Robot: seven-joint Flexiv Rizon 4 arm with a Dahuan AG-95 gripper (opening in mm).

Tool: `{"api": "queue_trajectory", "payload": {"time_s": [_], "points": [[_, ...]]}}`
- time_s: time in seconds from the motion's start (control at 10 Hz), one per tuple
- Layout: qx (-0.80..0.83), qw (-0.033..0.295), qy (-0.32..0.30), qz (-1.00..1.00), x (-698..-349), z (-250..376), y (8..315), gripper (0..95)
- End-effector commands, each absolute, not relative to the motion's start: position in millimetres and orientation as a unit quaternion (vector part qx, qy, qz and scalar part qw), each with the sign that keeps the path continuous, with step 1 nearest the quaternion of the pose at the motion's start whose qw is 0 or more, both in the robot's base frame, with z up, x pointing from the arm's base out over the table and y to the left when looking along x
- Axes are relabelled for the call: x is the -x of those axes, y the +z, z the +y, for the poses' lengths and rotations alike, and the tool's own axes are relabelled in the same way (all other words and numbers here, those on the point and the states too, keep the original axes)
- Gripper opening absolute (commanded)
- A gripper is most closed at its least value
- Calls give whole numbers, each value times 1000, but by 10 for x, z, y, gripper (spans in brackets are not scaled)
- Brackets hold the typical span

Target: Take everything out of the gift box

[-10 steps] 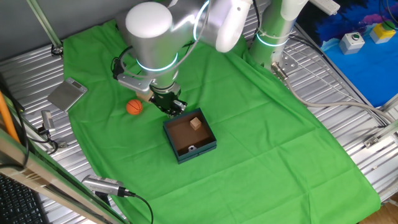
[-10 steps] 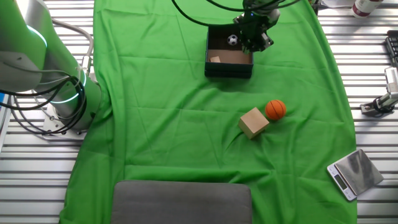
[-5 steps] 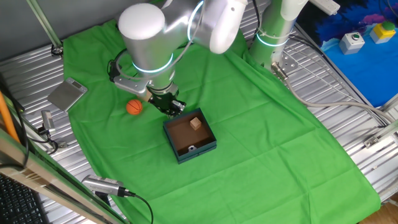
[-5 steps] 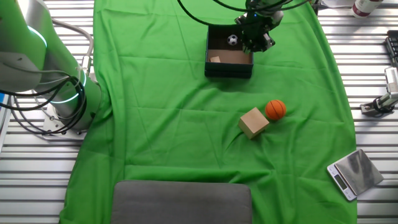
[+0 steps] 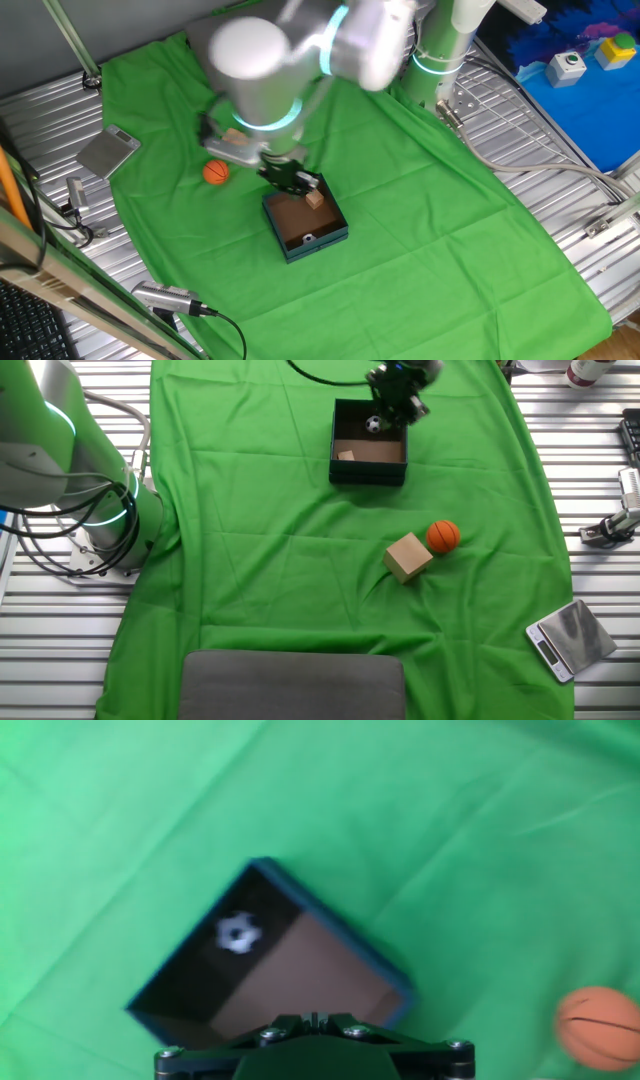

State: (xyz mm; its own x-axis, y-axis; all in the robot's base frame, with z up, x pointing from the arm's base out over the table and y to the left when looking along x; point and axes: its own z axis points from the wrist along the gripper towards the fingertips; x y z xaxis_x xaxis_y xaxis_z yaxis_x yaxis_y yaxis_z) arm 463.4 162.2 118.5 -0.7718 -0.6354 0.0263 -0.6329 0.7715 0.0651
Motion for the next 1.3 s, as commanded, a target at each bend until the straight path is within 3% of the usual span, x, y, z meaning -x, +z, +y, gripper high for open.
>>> {"api": "queue_trajectory", "payload": {"time_s": [0.1, 1.2, 1.3], "points": [[-339, 29, -24, -940, -4614, 1627, 1162, 0], [-359, 22, -20, -933, -4423, 1515, 757, 0], [-372, 18, -20, -928, -4422, 1515, 755, 190]]}}
